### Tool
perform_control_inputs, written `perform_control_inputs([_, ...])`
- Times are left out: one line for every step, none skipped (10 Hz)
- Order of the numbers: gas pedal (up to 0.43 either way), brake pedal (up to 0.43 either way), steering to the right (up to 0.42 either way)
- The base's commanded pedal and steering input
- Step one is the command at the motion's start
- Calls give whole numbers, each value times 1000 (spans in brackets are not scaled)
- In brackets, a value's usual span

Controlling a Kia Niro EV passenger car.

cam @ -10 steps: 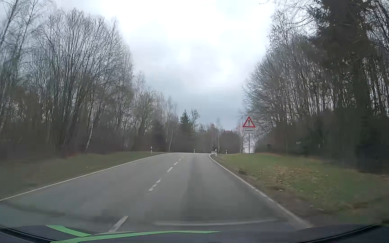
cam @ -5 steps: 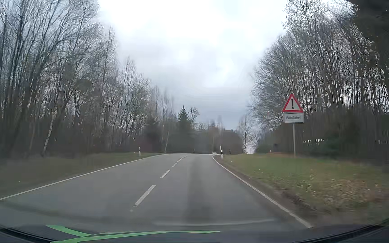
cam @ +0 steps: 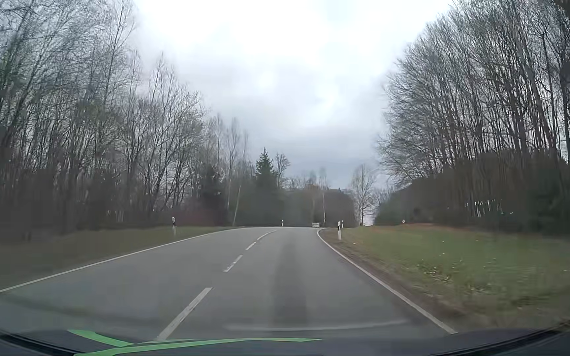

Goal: Follow the waypoints while adhering to traffic rules and regulations

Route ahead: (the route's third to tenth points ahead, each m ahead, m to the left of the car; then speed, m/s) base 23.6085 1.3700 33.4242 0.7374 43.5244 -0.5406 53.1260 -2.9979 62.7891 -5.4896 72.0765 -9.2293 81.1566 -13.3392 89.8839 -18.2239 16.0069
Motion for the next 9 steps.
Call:
perform_control_inputs([248,0,6])
perform_control_inputs([248,0,6])
perform_control_inputs([248,0,8])
perform_control_inputs([248,0,10])
perform_control_inputs([248,0,11])
perform_control_inputs([248,0,11])
perform_control_inputs([248,0,12])
perform_control_inputs([248,0,12])
perform_control_inputs([248,0,13])
